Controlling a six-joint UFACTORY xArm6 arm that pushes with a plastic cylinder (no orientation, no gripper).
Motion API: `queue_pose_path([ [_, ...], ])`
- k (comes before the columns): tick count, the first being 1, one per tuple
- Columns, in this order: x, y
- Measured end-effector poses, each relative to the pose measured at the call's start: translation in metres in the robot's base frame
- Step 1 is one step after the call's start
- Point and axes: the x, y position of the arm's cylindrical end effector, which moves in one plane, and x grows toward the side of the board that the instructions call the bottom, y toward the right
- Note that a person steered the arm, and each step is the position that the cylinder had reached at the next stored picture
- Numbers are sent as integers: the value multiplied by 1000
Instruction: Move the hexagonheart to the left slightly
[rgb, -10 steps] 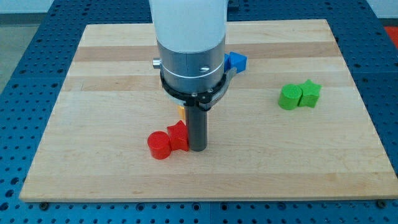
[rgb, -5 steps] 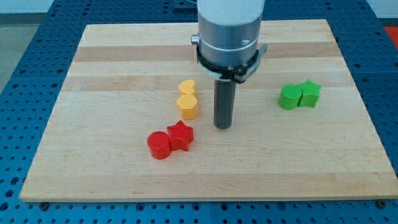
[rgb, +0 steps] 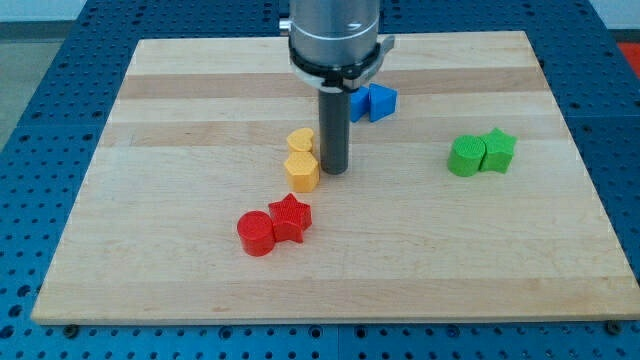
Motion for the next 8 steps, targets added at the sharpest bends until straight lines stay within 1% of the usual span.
queue_pose_path([
  [1, 12, -18],
  [2, 13, -27],
  [3, 0, -21],
  [5, -14, 10],
  [6, -25, 10],
  [7, -27, -2],
  [8, -27, -27],
])
